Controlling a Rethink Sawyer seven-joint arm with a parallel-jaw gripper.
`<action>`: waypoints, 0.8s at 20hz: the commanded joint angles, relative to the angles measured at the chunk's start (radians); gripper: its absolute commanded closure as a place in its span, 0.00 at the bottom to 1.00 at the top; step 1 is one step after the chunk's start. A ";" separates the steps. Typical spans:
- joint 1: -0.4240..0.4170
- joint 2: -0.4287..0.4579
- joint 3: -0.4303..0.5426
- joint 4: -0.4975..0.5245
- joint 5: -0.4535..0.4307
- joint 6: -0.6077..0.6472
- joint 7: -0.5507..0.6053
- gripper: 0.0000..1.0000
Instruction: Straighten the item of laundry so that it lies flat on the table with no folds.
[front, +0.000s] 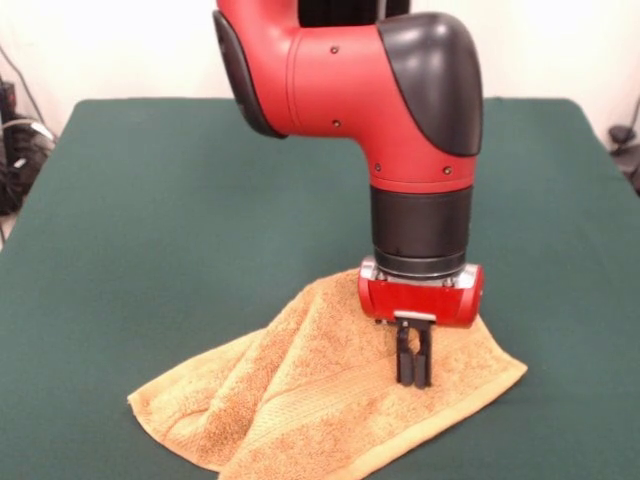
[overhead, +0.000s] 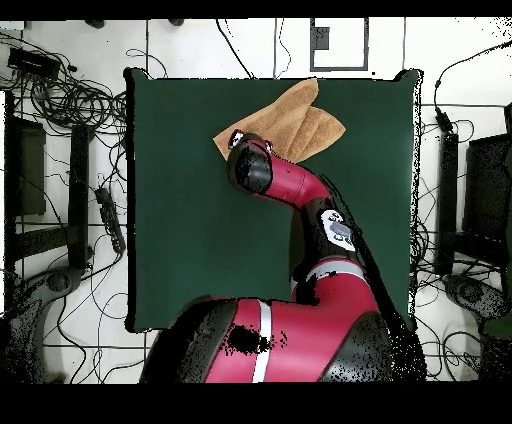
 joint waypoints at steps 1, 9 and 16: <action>0.060 0.023 0.066 0.041 0.033 -0.003 0.204 1.00; 0.049 0.022 0.081 0.047 0.029 0.008 0.194 0.00; 0.069 0.027 0.064 0.013 0.040 -0.005 0.200 0.00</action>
